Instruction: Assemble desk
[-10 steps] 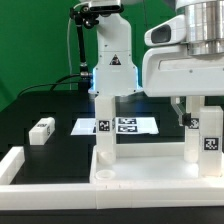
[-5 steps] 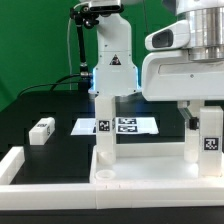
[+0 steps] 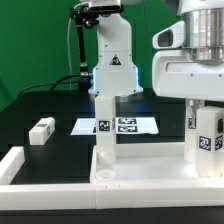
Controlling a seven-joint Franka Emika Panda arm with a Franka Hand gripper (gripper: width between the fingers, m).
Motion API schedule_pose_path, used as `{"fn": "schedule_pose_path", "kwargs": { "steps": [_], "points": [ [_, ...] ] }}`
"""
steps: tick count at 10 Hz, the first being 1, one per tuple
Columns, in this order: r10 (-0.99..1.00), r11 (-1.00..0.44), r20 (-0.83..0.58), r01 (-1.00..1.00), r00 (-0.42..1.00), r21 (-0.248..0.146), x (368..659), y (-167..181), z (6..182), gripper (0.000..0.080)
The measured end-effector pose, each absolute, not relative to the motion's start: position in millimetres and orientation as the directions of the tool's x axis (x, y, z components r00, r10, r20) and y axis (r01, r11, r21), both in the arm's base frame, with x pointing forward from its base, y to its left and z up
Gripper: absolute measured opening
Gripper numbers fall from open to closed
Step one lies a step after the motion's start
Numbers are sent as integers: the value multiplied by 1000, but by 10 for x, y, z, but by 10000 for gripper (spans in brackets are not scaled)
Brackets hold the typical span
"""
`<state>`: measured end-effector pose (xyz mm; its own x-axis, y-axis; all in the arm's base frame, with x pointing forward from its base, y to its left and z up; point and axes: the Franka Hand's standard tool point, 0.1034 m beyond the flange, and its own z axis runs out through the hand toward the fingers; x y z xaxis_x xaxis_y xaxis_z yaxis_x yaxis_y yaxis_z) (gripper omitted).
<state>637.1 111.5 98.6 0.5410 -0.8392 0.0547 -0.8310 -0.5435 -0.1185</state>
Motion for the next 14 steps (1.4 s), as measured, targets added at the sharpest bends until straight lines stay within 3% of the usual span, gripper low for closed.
{"fn": "schedule_pose_path", "kwargs": {
  "steps": [4, 5, 6, 8, 9, 12, 14],
  "points": [
    [-989, 133, -84, -983, -123, -128, 6370, 1114, 985, 288],
    [-962, 262, -111, -957, -249, -125, 6369, 1136, 983, 288],
    [-956, 285, -113, -951, -272, -122, 6368, 1145, 979, 288],
    [-959, 273, -111, -954, -260, -123, 6366, 1146, 974, 546],
    [-972, 224, -105, -966, -211, -129, 6365, 1147, 973, 618],
    [-944, -317, -38, -936, 326, -154, 6365, 1209, 1000, 648],
    [-900, -429, -5, -888, 436, -168, 6373, 1189, 1005, 649]
  ]
}}
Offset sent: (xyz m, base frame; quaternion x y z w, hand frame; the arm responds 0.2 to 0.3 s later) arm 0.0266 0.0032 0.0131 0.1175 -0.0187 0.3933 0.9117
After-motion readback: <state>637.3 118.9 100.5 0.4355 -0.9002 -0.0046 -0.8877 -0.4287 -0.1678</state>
